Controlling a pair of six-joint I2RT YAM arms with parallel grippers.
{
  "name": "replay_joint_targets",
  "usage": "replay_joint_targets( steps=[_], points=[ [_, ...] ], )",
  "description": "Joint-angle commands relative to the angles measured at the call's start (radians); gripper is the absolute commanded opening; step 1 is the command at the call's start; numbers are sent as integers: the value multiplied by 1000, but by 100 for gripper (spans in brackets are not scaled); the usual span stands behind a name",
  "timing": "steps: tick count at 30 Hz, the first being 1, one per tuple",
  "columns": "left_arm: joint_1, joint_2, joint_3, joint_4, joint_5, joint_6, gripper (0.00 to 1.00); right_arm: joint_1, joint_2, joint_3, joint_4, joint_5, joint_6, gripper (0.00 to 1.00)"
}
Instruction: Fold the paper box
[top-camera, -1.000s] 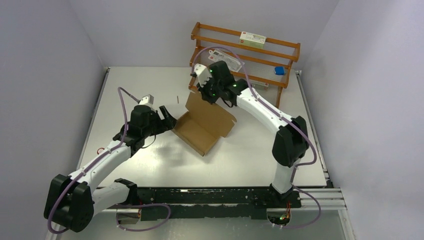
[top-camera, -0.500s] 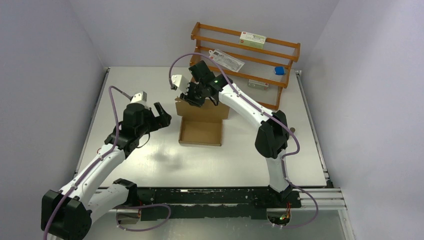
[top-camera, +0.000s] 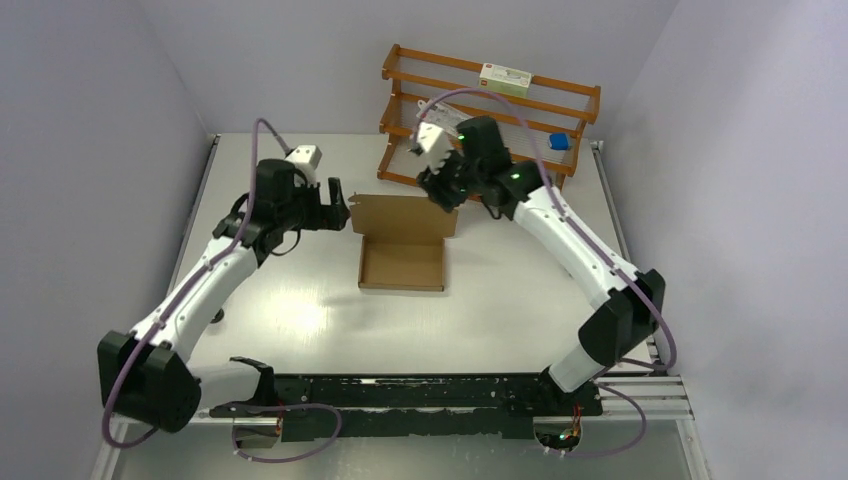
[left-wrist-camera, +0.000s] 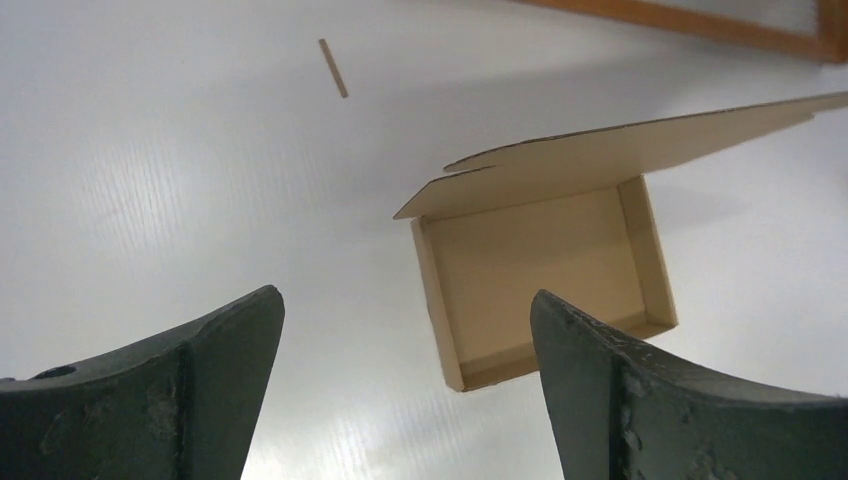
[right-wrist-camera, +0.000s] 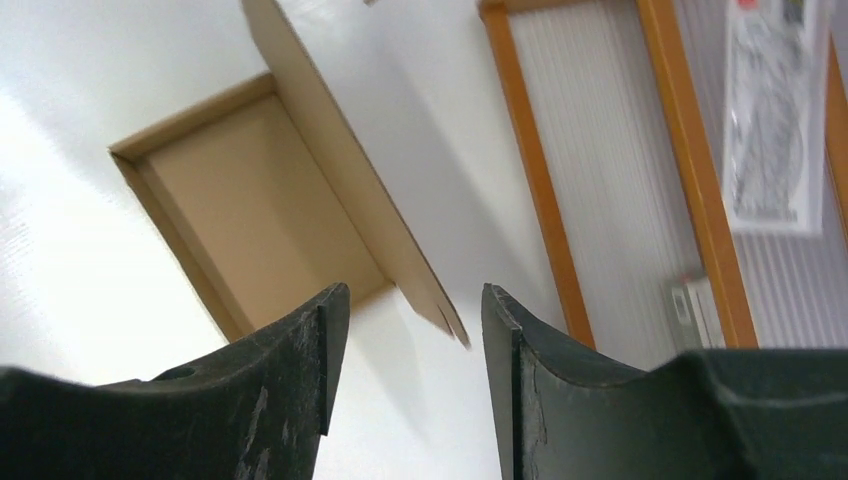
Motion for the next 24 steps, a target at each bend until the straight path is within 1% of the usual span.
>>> replay_joint_targets(
  steps=[1, 2, 5, 8, 10, 14, 17, 21, 24],
  points=[
    [11, 124, 148, -159, 129, 212, 98, -133, -36, -49, -51, -108, 46, 56],
    [12, 164, 178, -186, 134, 236, 97, -153, -40, -55, -61, -111, 33, 57],
    [15, 218, 242, -225, 153, 329, 95, -174, -58, -89, -56, -45, -18, 61],
    [36, 251, 288, -215, 183, 397, 97, -203, -66, -119, -50, -67, -85, 67],
    [62, 268, 312, -211, 242, 447, 97, -221, -52, -111, -70, -91, -117, 68],
    [65, 281, 334, -200, 318, 550, 97, -230, -31, -135, -74, -114, -179, 68],
    [65, 307, 330, -181, 374, 627, 94, -232, -18, -153, -55, -152, -209, 68],
    [65, 405, 413, -271, 447, 747, 96, -242, -2, -156, -63, -172, -259, 66],
    [65, 456, 429, -292, 476, 807, 95, -251, -3, -186, -35, -197, -297, 65]
  ],
)
